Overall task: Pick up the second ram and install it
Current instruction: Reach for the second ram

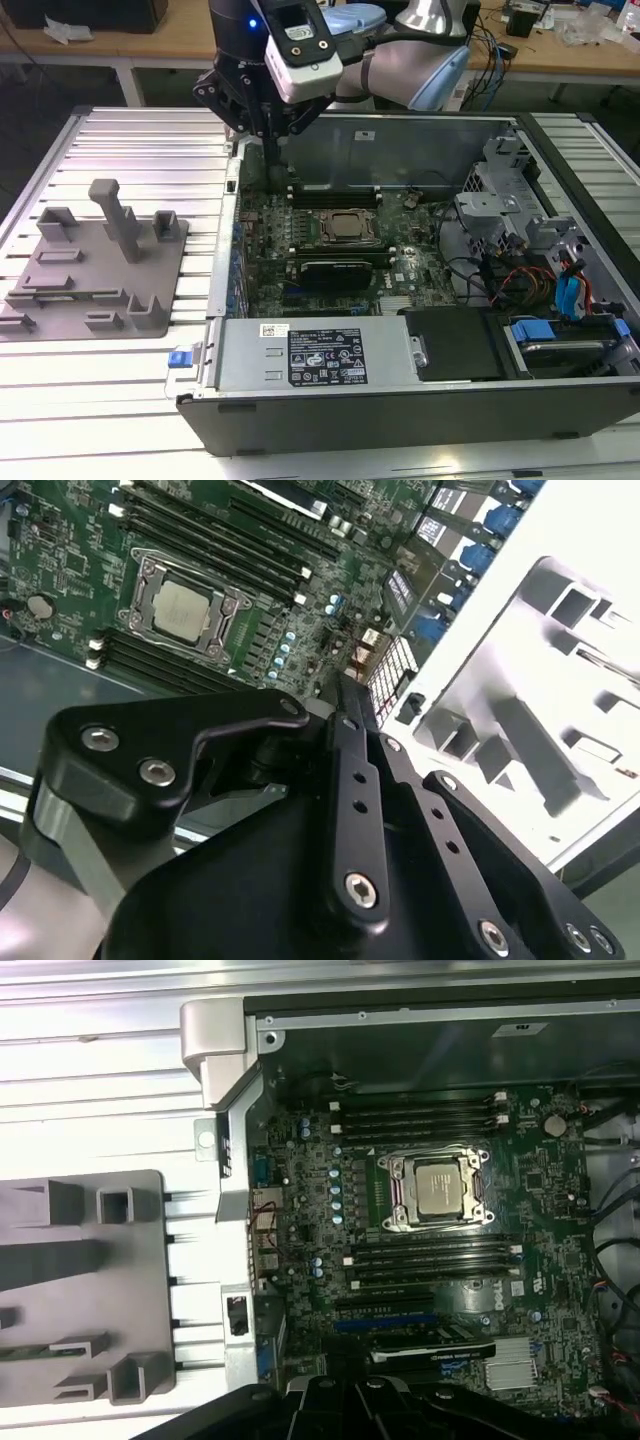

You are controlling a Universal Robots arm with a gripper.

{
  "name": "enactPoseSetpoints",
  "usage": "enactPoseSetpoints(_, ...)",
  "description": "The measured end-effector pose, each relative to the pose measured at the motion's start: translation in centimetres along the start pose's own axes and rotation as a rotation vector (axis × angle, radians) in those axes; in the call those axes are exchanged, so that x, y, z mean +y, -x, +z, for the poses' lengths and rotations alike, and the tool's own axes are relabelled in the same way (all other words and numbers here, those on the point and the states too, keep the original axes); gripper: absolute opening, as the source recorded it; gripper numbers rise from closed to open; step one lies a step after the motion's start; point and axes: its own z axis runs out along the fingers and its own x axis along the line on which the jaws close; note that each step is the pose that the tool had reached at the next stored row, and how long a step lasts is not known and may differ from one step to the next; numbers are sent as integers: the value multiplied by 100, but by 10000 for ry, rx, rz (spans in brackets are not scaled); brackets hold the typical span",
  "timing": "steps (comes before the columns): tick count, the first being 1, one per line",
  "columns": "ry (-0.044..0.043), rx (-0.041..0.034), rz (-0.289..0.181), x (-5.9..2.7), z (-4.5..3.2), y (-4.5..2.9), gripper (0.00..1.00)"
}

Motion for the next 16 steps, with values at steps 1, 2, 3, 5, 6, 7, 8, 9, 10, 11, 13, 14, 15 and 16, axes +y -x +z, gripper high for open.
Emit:
enactPoseSetpoints(1, 0, -1, -1, -1, 0, -9, 8)
enactPoseSetpoints(2, 0, 0, -1, -2, -1, -24, 8)
enactPoseSetpoints(3, 0, 0, -1, -4, -1, -54, 8)
enactPoseSetpoints(5, 1, -1, 0, -9, -2, -118, 8)
enactPoseSetpoints(6, 1, -1, 0, -11, -2, -145, 8)
enactPoseSetpoints(7, 1, -1, -1, -12, -2, -166, 8)
enactPoseSetpoints(8, 0, 0, -1, -13, -3, -180, 8)
enactPoseSetpoints(9, 0, 0, -1, -14, -3, -189, 8)
enactPoseSetpoints(10, 0, 0, -1, -15, -3, -199, 8)
enactPoseSetpoints(11, 0, 0, 0, -16, -3, -215, 8)
enactPoseSetpoints(13, 0, 0, 0, -19, -3, -254, 8)
enactPoseSetpoints(14, 1, -1, 0, -20, -3, -273, 8)
enactPoseSetpoints(15, 1, -1, -1, -22, -4, -298, 8)
enactPoseSetpoints(16, 0, 0, -1, -24, -4, -320, 8)
